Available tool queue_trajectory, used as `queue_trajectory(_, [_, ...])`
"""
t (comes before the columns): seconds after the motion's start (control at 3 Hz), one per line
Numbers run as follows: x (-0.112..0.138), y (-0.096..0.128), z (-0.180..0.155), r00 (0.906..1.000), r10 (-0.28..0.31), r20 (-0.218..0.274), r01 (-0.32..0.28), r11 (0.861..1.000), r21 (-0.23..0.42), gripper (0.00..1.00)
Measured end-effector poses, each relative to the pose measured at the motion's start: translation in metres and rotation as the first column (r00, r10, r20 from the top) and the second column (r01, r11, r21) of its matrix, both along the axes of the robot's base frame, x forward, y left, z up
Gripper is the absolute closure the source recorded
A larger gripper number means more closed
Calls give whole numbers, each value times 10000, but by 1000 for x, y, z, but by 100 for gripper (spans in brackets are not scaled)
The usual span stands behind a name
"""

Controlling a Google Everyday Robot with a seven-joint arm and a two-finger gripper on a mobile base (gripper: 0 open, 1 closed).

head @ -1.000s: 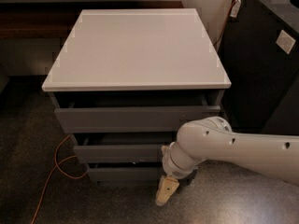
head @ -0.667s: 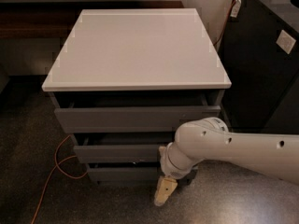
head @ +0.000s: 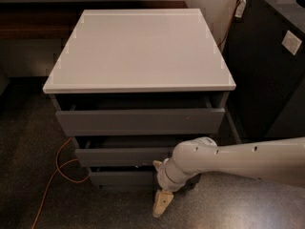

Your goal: Pick green can from bottom drawer and place on counter

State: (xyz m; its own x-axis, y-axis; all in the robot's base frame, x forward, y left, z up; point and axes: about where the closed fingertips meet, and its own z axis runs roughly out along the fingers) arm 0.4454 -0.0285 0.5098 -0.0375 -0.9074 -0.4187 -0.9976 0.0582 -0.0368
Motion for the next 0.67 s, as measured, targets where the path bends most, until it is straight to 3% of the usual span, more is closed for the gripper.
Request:
queue_trajectory(0.33, [10,-2,-41,9998,172,135,-173,9998,96,0])
queue_trajectory(0.67, [26,-6,-101,9993,301,217,-295,9992,-271,0])
